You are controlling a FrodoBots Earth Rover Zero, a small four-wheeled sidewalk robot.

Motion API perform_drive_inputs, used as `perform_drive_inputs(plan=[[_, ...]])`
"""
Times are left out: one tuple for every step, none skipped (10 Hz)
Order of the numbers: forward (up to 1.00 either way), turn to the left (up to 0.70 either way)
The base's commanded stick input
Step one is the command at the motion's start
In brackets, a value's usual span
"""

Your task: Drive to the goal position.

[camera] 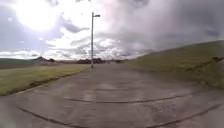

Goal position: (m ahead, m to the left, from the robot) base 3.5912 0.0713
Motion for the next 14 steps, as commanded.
perform_drive_inputs(plan=[[1.0,0.0],[1.0,0.0],[1.0,0.0],[1.0,0.0],[1.0,0.0],[1.0,0.0],[1.0,0.0],[1.0,0.0],[1.0,0.0],[1.0,0.0],[1.0,0.0],[1.0,0.0],[1.0,0.0],[1.0,0.0]])
